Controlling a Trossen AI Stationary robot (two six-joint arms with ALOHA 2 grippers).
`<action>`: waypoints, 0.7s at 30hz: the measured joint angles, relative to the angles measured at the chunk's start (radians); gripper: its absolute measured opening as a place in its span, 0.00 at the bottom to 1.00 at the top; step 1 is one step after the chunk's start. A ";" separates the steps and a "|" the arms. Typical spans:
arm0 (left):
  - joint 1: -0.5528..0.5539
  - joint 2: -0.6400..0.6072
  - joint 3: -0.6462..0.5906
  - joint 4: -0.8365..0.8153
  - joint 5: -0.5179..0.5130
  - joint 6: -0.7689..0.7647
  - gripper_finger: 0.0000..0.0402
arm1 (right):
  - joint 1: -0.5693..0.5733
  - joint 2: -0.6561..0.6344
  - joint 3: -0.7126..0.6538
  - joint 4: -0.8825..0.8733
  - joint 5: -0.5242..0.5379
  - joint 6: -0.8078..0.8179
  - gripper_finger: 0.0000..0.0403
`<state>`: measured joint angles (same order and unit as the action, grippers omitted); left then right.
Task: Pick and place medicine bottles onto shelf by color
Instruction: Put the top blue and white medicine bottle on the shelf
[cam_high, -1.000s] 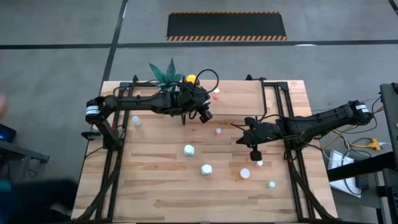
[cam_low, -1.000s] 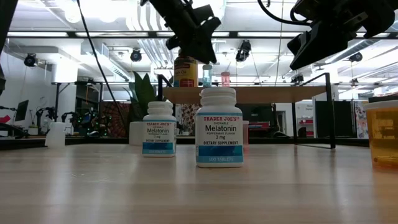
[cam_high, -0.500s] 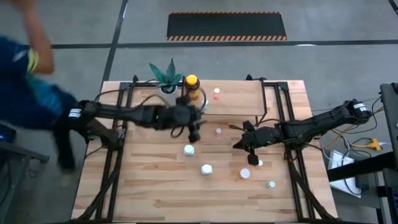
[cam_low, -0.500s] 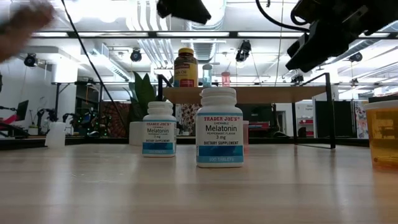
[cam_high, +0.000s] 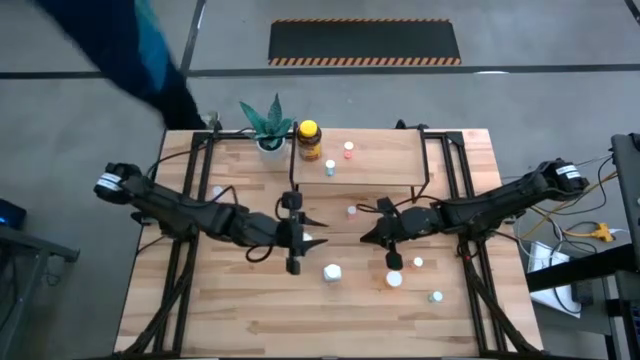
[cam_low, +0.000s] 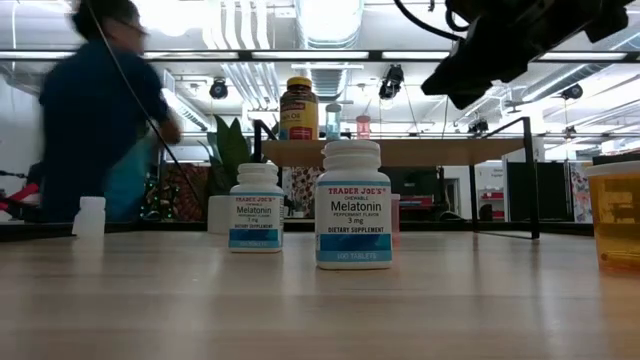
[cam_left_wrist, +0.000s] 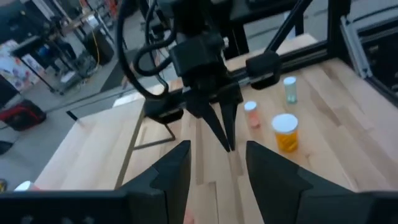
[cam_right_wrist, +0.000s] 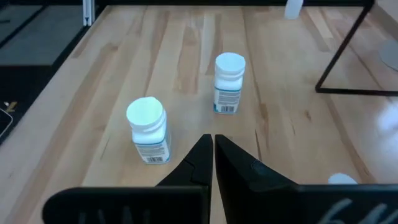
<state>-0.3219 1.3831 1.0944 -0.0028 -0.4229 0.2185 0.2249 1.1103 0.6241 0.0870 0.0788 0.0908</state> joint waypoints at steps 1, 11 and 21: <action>-0.001 -0.013 -0.024 0.026 -0.001 0.000 0.34 | 0.000 0.015 0.012 -0.001 0.000 -0.003 0.02; -0.001 -0.174 -0.244 0.212 -0.005 0.009 0.34 | -0.003 0.155 0.151 -0.001 0.000 -0.039 0.05; -0.001 -0.331 -0.402 0.291 -0.009 0.005 0.34 | -0.003 0.342 0.348 -0.006 0.010 -0.053 0.39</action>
<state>-0.3225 1.0525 0.6926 0.2882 -0.4317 0.2239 0.2222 1.4527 0.9723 0.0811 0.0889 0.0380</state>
